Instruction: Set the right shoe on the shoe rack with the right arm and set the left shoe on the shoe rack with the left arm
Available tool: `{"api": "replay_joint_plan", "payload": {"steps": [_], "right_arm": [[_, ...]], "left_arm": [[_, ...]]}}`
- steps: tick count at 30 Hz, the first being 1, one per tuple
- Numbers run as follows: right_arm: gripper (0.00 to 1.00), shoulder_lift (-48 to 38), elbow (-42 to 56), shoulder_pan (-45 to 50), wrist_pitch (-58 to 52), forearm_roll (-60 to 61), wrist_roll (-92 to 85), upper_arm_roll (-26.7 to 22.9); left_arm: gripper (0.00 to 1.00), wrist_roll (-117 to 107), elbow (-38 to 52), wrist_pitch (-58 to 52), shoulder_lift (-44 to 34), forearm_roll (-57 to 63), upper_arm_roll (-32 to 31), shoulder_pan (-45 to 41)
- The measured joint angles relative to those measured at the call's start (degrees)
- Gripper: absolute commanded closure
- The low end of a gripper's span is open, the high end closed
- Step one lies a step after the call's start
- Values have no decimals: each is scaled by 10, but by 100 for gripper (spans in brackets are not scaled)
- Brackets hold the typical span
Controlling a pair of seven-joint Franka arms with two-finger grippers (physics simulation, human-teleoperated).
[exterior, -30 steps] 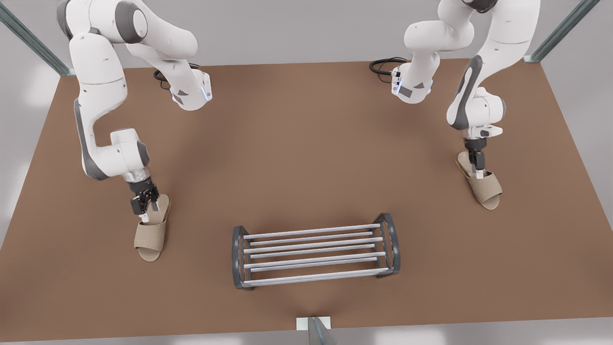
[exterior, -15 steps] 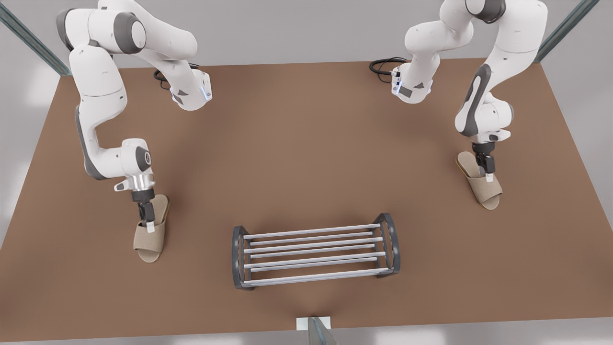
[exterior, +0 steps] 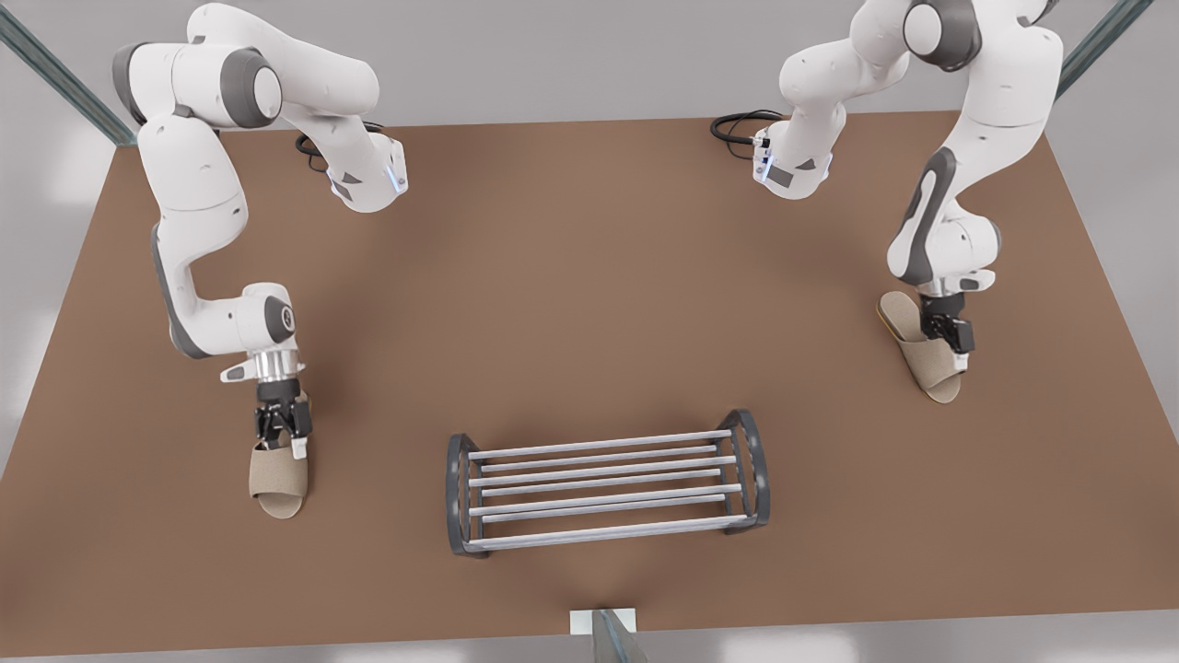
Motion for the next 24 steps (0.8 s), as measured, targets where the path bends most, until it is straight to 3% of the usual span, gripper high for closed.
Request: {"api": "replay_joint_plan", "payload": {"steps": [1,3,5,6,10,16,19,24], "right_arm": [[18,0,1,0,-1,0,-8,0],[23,0,3,0,-4,0,-22,0],[40,1,3,0,-6,-1,-33,0],[69,0,3,0,-7,-2,-37,0],[77,-1,4,0,-9,-8,-48,1],[78,-75,8,-10,58,-6,-64,36],[79,-165,4,-2,168,-7,-54,86],[79,-241,-1,10,331,-6,-3,234]], "left_arm": [[10,-5,1,0,1,0,-1,1],[10,-13,2,2,5,0,-4,2],[10,-20,2,3,8,0,-7,2],[10,-24,2,3,8,0,-7,2],[21,-36,2,4,8,0,-8,5],[26,-49,2,5,10,0,-8,6],[27,-55,4,6,10,0,-8,7],[28,-61,17,7,15,0,-8,11]]}}
